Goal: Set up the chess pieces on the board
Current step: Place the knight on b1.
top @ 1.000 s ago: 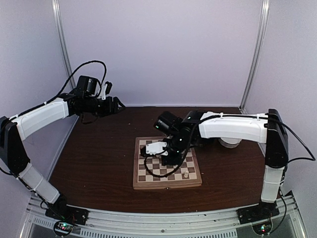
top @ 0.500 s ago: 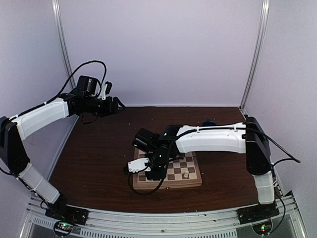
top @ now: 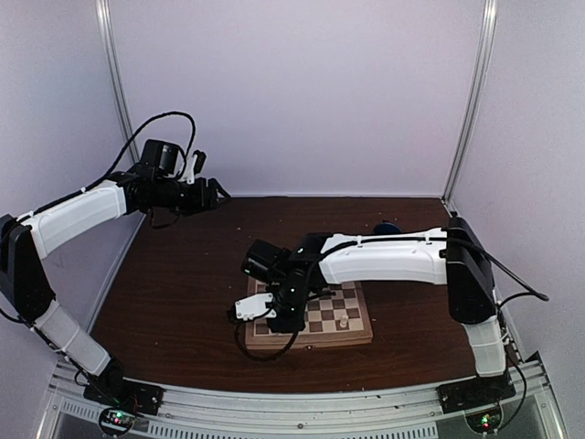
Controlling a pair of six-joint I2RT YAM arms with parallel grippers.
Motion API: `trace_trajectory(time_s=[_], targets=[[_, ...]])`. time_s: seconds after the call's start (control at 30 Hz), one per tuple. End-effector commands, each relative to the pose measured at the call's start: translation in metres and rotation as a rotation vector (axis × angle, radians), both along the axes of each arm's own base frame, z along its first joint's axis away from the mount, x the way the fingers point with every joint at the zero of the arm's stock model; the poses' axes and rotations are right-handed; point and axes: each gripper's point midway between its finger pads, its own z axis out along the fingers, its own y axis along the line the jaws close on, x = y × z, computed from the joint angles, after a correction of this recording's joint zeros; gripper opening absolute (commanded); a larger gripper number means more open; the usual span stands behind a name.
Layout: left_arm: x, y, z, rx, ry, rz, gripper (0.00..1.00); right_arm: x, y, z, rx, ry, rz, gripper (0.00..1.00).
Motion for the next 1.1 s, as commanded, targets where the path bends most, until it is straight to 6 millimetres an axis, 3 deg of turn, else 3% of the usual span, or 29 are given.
trace_trajectory(time_s=[0.0,0.33,0.67,0.9,1.07], targets=[[0.007,-0.001,0.021,-0.036,-0.052,0.001,0.7,0.007,0.001,-0.005,-0.019,-0.017,-0.031,0.08],[0.007,-0.001,0.021,-0.037,-0.052,-0.001,0.7,0.011,-0.001,-0.008,-0.03,-0.039,-0.041,0.13],[0.007,-0.001,0.02,-0.039,-0.05,0.0,0.7,0.016,0.0,0.006,-0.006,-0.069,-0.055,0.31],[0.007,-0.001,0.019,-0.037,-0.047,0.0,0.7,0.018,-0.004,0.047,0.051,-0.085,-0.083,0.35],[0.007,-0.001,0.02,-0.041,-0.045,-0.002,0.7,0.058,-0.032,0.082,0.12,-0.079,-0.211,0.33]])
